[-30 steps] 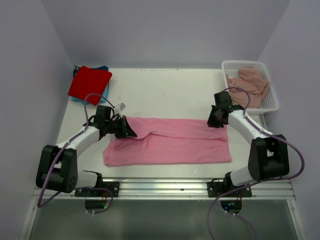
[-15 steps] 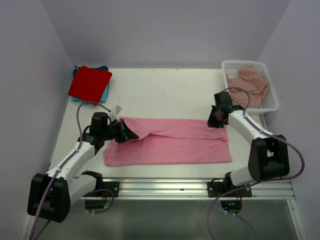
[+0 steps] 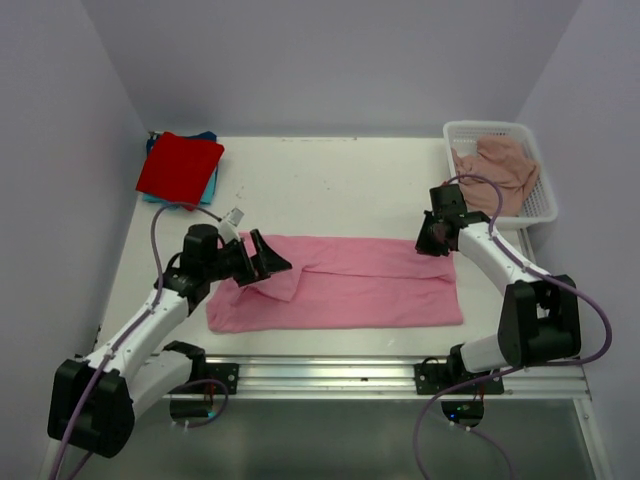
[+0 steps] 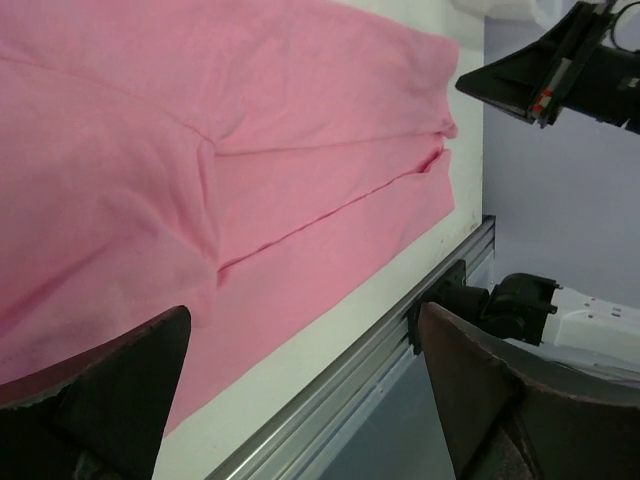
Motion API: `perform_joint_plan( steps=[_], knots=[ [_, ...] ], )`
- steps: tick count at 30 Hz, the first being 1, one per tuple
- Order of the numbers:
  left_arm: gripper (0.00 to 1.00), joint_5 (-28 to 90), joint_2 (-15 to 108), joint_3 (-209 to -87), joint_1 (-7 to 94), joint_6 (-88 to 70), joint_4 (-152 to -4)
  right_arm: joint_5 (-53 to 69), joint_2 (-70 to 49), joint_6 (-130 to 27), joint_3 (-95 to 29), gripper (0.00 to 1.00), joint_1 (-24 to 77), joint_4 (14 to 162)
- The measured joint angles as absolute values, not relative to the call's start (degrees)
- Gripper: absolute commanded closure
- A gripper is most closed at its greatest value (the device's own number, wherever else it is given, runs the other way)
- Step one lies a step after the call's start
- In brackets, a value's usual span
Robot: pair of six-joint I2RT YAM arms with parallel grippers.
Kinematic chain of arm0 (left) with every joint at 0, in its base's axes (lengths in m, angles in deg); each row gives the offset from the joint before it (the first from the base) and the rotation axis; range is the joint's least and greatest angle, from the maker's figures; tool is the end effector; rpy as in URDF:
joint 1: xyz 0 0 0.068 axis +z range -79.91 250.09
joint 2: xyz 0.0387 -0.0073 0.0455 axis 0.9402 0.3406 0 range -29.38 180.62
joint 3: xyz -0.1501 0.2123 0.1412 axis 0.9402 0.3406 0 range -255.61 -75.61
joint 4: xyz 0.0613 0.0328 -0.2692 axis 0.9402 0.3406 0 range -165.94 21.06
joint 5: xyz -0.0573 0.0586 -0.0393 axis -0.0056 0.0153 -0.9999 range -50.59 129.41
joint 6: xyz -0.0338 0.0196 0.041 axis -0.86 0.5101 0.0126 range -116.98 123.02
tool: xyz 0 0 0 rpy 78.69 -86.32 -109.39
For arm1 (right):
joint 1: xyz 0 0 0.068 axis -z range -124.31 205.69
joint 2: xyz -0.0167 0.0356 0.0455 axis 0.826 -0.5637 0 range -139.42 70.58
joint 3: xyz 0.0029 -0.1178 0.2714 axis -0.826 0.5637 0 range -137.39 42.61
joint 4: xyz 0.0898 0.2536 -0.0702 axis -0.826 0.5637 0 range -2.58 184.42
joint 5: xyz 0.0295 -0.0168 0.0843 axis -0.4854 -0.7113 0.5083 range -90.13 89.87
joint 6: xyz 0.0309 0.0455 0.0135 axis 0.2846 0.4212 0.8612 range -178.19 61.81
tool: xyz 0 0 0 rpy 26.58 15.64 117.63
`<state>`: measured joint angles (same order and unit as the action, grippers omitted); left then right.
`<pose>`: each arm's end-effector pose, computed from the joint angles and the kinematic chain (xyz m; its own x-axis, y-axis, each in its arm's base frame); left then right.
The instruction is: Fold and stack the t-shirts
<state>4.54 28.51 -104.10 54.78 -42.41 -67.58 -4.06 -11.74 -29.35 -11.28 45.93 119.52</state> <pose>0.1961 -0.0771 0.2154 -0.8794 -0.3653 -0.3054 0.0372 0.5869 -0.8088 0.2930 0.0477 0.2276 -0.8171 0.3477 -0.4597 0.2948 0.9375 0.1851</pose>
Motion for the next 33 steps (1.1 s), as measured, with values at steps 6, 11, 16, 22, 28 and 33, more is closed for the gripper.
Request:
perform_joint_plan(
  steps=[6,11,16,22,28,33],
  knots=[
    [0.00,11.20,24.88,-106.83,54.14,-39.66,-67.54,-4.06,-11.74,-29.33,-11.28,1.00,45.93,119.50],
    [0.17,19.22,32.68,-108.61,54.16,-36.27,-67.36,-4.03,-11.72,-29.37,-11.28,1.00,45.93,119.59],
    [0.95,24.73,42.10,-112.32,54.21,-32.81,-65.48,-4.06,-10.67,-29.72,-11.26,1.00,45.93,119.83],
    [1.00,26.68,45.27,-113.22,54.21,-30.37,-64.39,-4.06,-9.58,-30.00,-10.32,1.00,45.93,119.78],
    [1.00,27.71,42.87,-110.99,54.21,-30.30,-62.77,-4.03,-9.58,-30.20,-10.08,1.00,45.93,119.72],
    [1.00,27.71,42.47,-107.21,54.21,-30.37,-61.61,-4.03,-9.60,-30.20,-9.95,1.00,45.93,119.61]
  ],
)
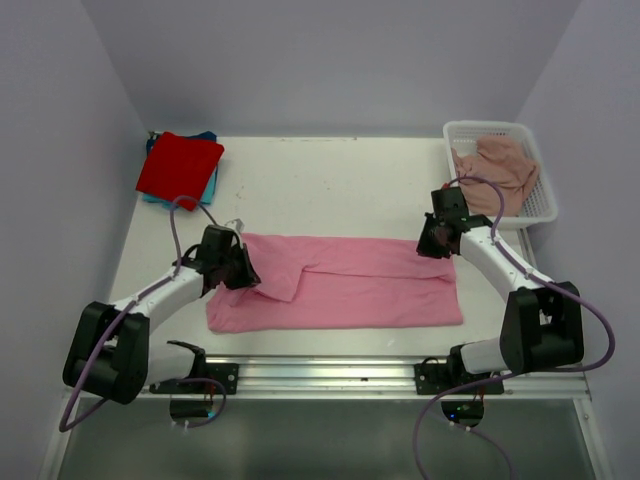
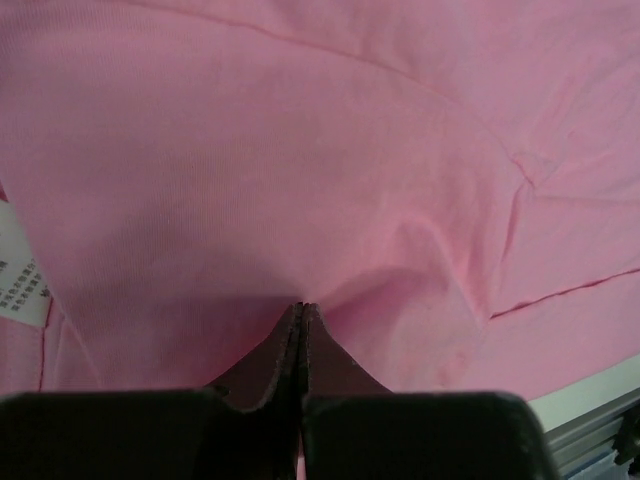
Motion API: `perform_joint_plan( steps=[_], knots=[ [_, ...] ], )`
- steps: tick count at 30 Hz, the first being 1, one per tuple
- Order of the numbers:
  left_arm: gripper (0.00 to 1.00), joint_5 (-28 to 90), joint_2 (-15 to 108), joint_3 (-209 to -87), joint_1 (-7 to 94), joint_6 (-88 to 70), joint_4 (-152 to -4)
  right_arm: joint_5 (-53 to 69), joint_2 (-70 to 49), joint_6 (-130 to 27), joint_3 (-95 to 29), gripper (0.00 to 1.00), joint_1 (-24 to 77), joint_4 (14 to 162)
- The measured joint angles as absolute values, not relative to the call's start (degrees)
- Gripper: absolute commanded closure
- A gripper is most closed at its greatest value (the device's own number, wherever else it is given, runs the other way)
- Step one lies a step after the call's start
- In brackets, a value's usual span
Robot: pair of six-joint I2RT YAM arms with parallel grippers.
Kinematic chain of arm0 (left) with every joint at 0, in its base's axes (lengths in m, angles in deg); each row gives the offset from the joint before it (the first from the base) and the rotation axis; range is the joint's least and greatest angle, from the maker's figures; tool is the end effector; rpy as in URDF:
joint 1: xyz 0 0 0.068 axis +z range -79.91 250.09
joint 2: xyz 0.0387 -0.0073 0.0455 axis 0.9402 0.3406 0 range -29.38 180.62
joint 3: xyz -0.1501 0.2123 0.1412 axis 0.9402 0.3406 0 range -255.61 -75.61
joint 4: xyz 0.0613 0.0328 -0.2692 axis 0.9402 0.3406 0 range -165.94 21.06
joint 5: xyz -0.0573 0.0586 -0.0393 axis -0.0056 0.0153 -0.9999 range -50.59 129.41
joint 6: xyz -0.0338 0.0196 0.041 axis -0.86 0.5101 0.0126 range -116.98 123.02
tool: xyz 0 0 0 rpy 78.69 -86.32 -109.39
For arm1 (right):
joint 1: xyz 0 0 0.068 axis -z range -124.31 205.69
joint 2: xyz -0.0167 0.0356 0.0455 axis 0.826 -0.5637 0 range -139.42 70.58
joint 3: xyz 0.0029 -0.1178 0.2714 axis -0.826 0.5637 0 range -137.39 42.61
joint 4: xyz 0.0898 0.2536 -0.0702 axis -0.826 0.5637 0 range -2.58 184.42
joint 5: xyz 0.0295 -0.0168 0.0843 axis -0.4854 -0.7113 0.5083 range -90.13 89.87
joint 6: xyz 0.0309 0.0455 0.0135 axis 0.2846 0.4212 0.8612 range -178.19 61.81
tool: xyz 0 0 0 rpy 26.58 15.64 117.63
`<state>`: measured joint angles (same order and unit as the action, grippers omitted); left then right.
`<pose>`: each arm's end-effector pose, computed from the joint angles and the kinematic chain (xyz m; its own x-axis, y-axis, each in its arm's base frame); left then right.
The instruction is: Fold and stack the t-shirts
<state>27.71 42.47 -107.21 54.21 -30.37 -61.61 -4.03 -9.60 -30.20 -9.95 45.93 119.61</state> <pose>0.2238 -0.0720 0.1712 -0.8641 -0.3144 -0.3930 -0.1133 0.8823 -0.4568 0.2848 0.0463 0.2303 -0.8158 0.3348 -0.4717 0.2802 0.9421 0.1842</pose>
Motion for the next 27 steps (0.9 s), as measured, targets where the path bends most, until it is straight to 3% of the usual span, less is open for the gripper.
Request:
perform_joint_plan(
  steps=[20,27],
  knots=[
    [1.00,21.28,33.05,-95.53,51.23,-34.91,-62.42,-4.03,-9.60,-30.20,-9.38,1.00,45.93,119.52],
    [1.00,23.73,27.70,-98.53,51.19,-35.24,-55.43,-2.81,-8.79,-30.48,-8.52,1.00,45.93,119.24]
  ],
)
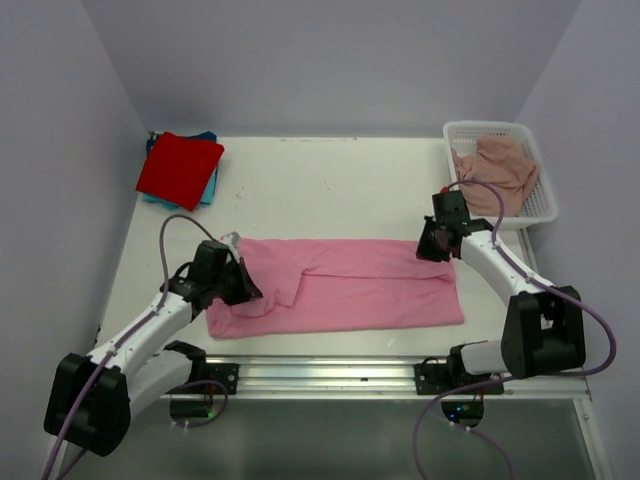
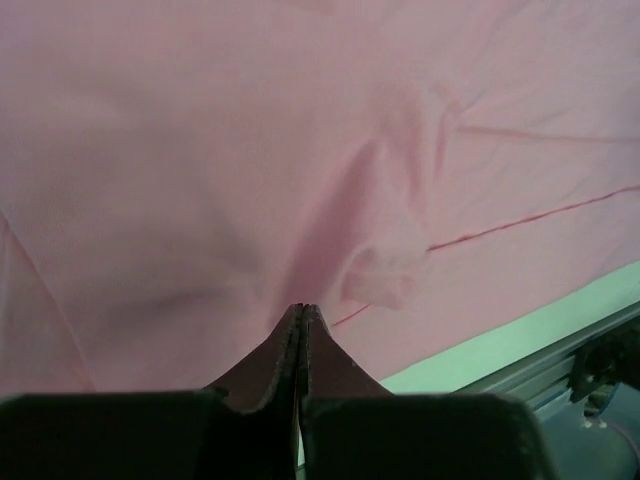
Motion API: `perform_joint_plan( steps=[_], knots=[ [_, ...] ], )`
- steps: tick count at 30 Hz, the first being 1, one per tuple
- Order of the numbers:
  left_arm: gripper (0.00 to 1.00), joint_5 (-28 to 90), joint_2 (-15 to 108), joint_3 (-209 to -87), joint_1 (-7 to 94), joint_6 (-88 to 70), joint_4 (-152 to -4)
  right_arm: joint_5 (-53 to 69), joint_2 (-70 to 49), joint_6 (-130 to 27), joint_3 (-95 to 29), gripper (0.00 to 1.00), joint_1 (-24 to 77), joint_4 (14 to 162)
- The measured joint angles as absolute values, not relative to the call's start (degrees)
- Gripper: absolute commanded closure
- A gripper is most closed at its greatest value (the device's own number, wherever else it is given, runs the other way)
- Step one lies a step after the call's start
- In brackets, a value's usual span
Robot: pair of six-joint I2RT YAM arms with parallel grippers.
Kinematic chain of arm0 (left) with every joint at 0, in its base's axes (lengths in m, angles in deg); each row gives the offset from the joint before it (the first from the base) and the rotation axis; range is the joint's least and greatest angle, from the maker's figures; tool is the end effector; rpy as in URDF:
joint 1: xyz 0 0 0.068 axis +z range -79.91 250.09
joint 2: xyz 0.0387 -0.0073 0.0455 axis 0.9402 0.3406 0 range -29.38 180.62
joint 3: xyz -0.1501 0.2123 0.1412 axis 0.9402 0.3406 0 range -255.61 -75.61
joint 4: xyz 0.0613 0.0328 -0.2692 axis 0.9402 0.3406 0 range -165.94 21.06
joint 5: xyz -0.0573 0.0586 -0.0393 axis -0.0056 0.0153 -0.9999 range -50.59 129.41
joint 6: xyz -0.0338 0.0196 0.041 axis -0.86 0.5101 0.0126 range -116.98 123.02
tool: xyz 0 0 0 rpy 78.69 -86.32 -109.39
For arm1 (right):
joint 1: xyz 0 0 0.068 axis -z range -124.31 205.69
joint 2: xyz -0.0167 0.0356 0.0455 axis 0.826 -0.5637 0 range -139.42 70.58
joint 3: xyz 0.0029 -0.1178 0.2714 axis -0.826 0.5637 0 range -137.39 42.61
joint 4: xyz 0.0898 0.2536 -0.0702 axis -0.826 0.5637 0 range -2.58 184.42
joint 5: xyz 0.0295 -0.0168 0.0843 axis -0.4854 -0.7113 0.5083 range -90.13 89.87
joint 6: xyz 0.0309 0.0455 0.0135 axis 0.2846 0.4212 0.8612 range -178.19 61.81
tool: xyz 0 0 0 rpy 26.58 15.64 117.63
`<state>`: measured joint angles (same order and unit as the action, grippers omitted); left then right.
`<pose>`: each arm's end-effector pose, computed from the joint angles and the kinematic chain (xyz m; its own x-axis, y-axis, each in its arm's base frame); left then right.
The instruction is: Fold and stack the t-shirts
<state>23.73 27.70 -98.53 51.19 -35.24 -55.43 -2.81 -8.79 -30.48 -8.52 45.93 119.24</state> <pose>0.1664 -0.0682 0.1658 -0.8907 -0.3252 -0.3176 -0.1170 0.8392 -0.5311 0.2795 0.0462 0.2265 -0.8241 0.3296 -0.4607 0.2675 0.9433 0.1963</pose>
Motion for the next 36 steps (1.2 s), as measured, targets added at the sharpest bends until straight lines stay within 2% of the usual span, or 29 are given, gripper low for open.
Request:
perform_joint_plan(
  steps=[5,10,11,14,15,20,25,28,36],
  knots=[
    [0.99,28.36,25.64,-111.01,51.17,-33.32,-53.02,5.01,-5.18,-30.51,-4.70,1.00,42.59,115.83],
    [1.00,31.33,32.79,-115.60,51.19,-31.90,-56.02,9.56,-5.29,-28.82,-5.07,0.81,24.36,111.78],
    [1.00,31.42,35.13,-115.32,51.19,-31.81,-56.37,10.17,-6.17,-28.65,-6.21,0.73,20.40,111.41],
    [1.00,32.16,39.04,-113.24,51.19,-31.81,-56.83,10.33,-9.86,-28.01,-10.43,0.61,11.79,110.98],
    [0.95,32.38,39.35,-112.43,51.19,-31.81,-56.80,10.24,-11.24,-27.69,-11.82,0.56,9.96,110.71],
    [0.66,34.26,38.03,-111.08,51.34,-31.50,-57.11,8.23,-17.75,-26.55,-16.44,0.54,3.92,110.82],
    [0.65,35.33,36.35,-109.81,52.66,-30.89,-58.51,5.04,-26.56,-25.61,-23.74,0.57,-2.02,112.51],
    [0.69,35.27,36.35,-108.43,54.08,-30.56,-59.03,3.81,-29.79,-25.13,-26.86,0.61,-4.10,113.31],
    [0.71,33.85,39.13,-105.46,56.90,-30.26,-61.09,1.15,-33.27,-24.65,-31.58,0.62,-4.40,115.52]
  ],
)
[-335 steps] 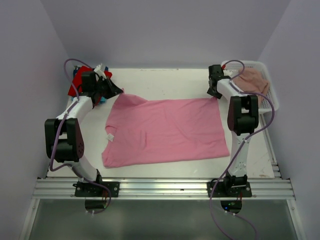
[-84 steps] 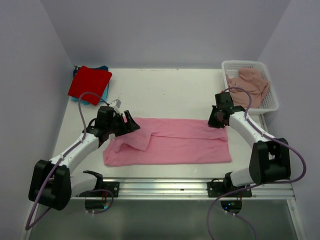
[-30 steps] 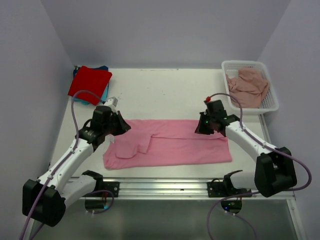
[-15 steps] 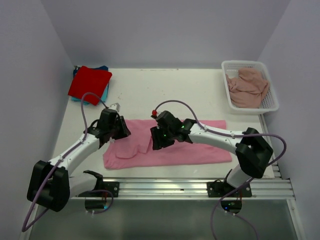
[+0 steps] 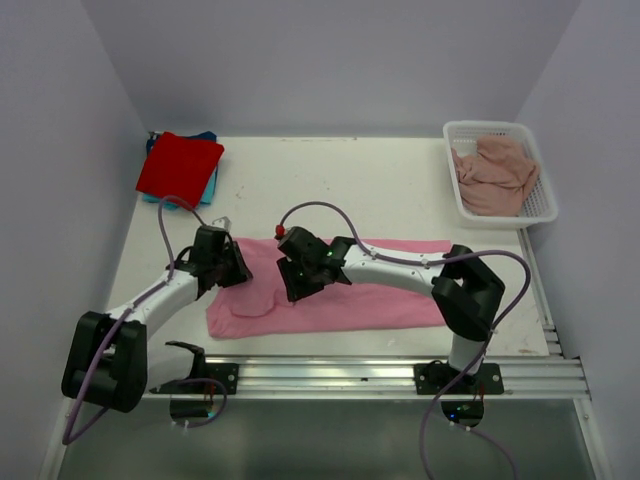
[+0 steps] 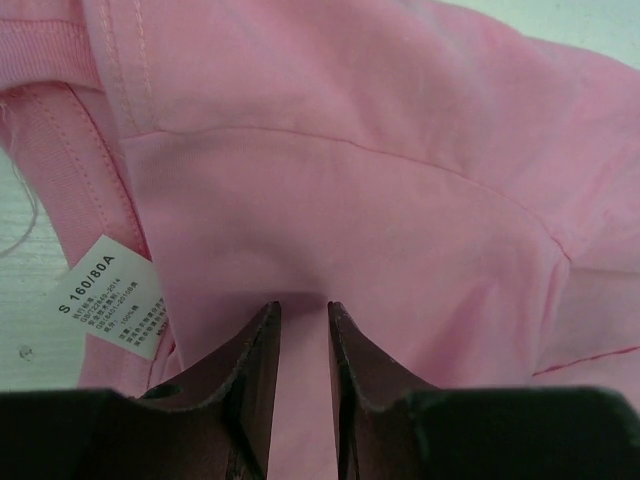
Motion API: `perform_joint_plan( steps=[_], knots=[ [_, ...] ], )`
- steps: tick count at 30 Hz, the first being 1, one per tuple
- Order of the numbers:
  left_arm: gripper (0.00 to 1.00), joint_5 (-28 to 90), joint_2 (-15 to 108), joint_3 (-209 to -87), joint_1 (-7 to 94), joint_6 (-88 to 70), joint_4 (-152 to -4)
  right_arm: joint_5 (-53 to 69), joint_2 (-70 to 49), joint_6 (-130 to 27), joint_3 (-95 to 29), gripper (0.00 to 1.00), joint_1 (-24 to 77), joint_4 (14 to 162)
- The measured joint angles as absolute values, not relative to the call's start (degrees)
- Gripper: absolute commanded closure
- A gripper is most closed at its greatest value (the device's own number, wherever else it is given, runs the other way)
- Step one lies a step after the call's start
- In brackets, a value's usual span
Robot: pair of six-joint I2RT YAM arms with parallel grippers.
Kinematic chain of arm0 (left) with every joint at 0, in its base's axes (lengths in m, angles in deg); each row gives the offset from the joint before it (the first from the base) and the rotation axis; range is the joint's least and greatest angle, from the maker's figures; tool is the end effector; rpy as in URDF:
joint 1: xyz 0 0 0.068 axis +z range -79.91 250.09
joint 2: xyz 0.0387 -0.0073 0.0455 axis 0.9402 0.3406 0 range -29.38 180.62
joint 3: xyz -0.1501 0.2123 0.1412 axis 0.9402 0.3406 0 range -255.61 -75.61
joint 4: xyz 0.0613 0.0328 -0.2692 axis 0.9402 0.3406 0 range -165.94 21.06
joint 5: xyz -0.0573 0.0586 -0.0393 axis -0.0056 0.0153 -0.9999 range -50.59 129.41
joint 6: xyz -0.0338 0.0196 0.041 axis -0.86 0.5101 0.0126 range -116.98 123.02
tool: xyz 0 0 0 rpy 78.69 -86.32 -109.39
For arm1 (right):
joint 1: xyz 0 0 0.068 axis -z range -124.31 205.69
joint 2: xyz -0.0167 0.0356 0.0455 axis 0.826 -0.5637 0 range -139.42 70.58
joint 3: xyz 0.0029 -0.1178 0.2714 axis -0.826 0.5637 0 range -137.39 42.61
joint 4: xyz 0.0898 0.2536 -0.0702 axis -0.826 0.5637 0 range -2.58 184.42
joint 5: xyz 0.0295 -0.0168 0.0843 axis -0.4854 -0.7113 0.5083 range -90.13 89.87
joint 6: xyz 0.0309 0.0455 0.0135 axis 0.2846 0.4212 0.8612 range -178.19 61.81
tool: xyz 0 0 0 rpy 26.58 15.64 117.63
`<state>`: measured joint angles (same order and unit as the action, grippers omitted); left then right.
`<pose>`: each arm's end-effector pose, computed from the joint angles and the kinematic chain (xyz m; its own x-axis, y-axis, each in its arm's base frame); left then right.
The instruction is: Fold and stack the t-shirts
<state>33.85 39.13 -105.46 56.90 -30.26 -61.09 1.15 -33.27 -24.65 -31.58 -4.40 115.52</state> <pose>0.2178 -0.0550 0.1729 -0.8098 -0.3711 -0.4544 -0.1928 0.8998 -0.3913 0.2023 0.3536 0.2190 -0.8336 -0.3413 -0.4342 -0.4942 0.8120 0.3106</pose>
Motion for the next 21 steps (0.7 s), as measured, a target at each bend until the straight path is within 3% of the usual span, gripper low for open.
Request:
perform_joint_plan(
  steps=[8,21],
  knots=[
    [0.50,31.14,41.49,-103.82,58.45,-30.32,-64.69,0.60,-37.12,-24.10,-33.83,0.63,-4.32,116.31],
    [0.52,29.06,41.75,-103.03,58.84,-30.32,-66.88,0.58,-39.43,-22.55,-34.16,0.65,-4.54,116.33]
  ],
)
